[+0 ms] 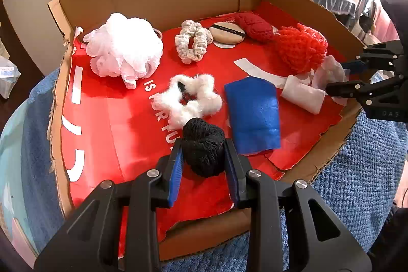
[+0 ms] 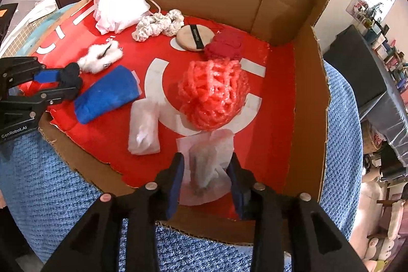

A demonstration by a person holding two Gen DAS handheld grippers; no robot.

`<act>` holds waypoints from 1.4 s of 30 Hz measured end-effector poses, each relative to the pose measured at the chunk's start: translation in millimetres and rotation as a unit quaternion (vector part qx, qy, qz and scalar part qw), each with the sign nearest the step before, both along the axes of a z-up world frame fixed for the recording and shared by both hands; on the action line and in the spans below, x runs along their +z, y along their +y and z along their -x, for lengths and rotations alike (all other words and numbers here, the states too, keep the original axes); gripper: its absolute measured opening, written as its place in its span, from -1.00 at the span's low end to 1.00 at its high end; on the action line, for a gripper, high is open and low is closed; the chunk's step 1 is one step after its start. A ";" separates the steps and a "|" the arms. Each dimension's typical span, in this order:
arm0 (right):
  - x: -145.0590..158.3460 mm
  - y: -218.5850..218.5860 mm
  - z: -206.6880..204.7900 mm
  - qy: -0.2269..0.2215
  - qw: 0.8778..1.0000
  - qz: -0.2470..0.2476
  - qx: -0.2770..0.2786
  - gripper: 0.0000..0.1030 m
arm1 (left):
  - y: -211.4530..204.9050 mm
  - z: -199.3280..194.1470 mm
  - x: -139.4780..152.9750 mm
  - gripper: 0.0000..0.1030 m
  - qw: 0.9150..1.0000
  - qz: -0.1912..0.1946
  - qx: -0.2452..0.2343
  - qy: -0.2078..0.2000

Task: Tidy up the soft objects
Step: 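Carry the black pompom with the left tool while the right tool carries the tissue into the box, then open the left tool releasing the pompom while the right tool releases the tissue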

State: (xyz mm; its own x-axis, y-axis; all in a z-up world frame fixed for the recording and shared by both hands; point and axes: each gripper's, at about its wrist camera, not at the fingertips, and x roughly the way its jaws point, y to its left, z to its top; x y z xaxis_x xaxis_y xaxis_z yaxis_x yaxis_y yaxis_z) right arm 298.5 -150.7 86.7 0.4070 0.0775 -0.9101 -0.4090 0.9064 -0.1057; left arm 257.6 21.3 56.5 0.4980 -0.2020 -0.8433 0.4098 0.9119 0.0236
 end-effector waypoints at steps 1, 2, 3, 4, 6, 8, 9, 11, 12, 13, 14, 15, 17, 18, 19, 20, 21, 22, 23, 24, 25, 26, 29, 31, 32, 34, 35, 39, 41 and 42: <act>0.2 -0.3 0.1 0.000 1.000 0.000 0.000 -0.28 | 0.2 0.2 0.0 -0.44 1.000 -0.001 0.001 0.000; 0.3 -0.4 0.3 0.000 1.000 0.000 0.000 -0.28 | 0.3 0.4 0.1 -0.44 1.000 0.000 0.001 -0.001; 0.3 -0.4 0.3 0.000 1.000 0.000 0.000 -0.28 | 0.3 0.4 0.1 -0.44 1.000 -0.001 0.002 -0.001; 0.5 -0.4 0.6 0.000 1.000 0.000 0.000 -0.27 | 0.3 0.7 0.1 -0.43 1.000 -0.001 0.001 0.000; 0.8 -0.3 1.1 0.000 1.000 0.000 0.001 -0.24 | 0.5 1.2 0.4 -0.43 1.000 -0.002 0.001 -0.001; 1.6 -0.1 2.2 0.000 1.000 -0.002 0.003 -0.18 | 0.4 1.1 0.2 -0.41 1.000 -0.002 0.002 -0.001; 2.0 0.2 2.9 -0.001 1.000 -0.002 0.004 -0.15 | 0.4 1.3 0.5 -0.36 1.000 -0.002 0.003 0.000; 2.1 0.7 3.6 -0.001 1.000 -0.001 0.005 -0.13 | 0.7 1.6 0.8 0.01 1.000 -0.001 0.004 0.001; 2.6 0.9 4.3 -0.002 1.000 -0.001 0.005 -0.12 | 1.2 1.5 1.0 0.19 1.000 0.000 0.005 0.002; 2.9 1.1 4.4 -0.002 1.000 -0.001 0.005 -0.10 | 1.7 1.6 1.5 0.20 1.000 0.000 0.007 0.001; 3.2 1.5 4.4 -0.002 1.000 -0.001 0.005 -0.10 | 2.7 2.6 3.3 0.20 1.000 0.003 0.011 -0.004; 3.6 1.4 5.0 -0.003 1.000 -0.002 0.005 -0.09 | 3.5 3.6 4.9 0.20 1.000 0.007 0.010 -0.010; 4.5 1.2 5.7 -0.003 1.000 -0.003 0.005 -0.08 | 4.5 4.4 7.8 0.20 1.000 0.010 0.010 -0.013; 5.1 1.1 6.4 -0.004 1.000 -0.004 0.004 -0.08 | 5.4 5.1 9.9 0.20 1.000 0.013 0.012 -0.013; 6.0 1.1 7.1 -0.005 1.000 -0.004 0.004 -0.07 | 5.6 5.5 11.6 0.20 1.000 0.014 0.012 -0.014; 6.7 0.9 8.0 -0.005 1.000 -0.005 0.004 -0.05 | 5.5 6.0 12.6 0.20 1.000 0.014 0.011 -0.015; 8.1 1.0 8.9 -0.007 1.000 -0.007 0.004 -0.03 | 5.6 7.0 14.2 0.20 1.000 0.013 0.012 -0.017; 9.8 0.8 10.3 -0.009 1.000 -0.008 0.004 0.04 | 6.2 7.9 15.8 0.20 1.000 0.014 0.013 -0.019; 11.5 0.7 11.4 -0.013 1.000 -0.008 0.003 0.12 | 6.7 8.5 17.4 0.20 1.000 0.016 0.013 -0.020; 14.0 0.5 12.6 -0.017 1.000 -0.008 0.002 0.14 | 7.2 9.5 19.1 0.20 0.999 0.018 0.014 -0.022; 15.8 0.1 13.3 -0.019 1.000 -0.009 0.002 0.16 | 7.5 10.0 20.1 0.23 0.999 0.019 0.015 -0.023; 18.4 -0.6 14.5 -0.021 1.000 -0.012 0.001 0.17 | 8.2 11.3 21.8 0.26 0.999 0.021 0.017 -0.025; 25.2 -3.1 17.8 -0.030 0.999 -0.016 -0.002 0.24 | 8.8 15.3 26.7 0.33 0.999 0.027 0.020 -0.032; 29.1 -4.5 19.6 -0.037 0.999 -0.019 -0.005 0.29 | 8.8 20.6 31.6 0.33 0.998 0.034 0.021 -0.041; 31.9 -5.1 21.5 -0.041 0.999 -0.022 -0.006 0.30 | 8.0 22.4 33.5 0.35 0.998 0.036 0.022 -0.043; 36.2 -6.6 24.9 -0.049 0.998 -0.028 -0.009 0.31 | 7.3 27.1 38.2 0.47 0.997 0.045 0.024 -0.049; 39.3 -7.1 27.1 -0.055 0.998 -0.033 -0.011 0.32 | 6.7 29.7 40.8 0.49 0.997 0.047 0.025 -0.054; 48.3 -7.4 34.9 -0.076 0.996 -0.046 -0.017 0.55 | 4.4 41.9 52.1 0.53 0.994 0.055 0.036 -0.083; 53.6 -7.1 40.2 -0.090 0.994 -0.057 -0.018 0.58 | 4.3 47.0 56.1 0.61 0.993 0.060 0.045 -0.094; 55.8 -7.2 42.5 -0.096 0.993 -0.062 -0.020 0.58 | 4.1 49.7 58.5 0.64 0.992 0.063 0.050 -0.102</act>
State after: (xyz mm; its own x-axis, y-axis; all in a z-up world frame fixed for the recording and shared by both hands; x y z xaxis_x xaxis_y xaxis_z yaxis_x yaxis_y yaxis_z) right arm 256.0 -157.8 142.5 0.5769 0.1651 -0.7999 -0.3559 0.9323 -0.0643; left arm 207.9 25.4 114.9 0.6781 -0.2403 -0.6945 0.3155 0.9487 -0.0202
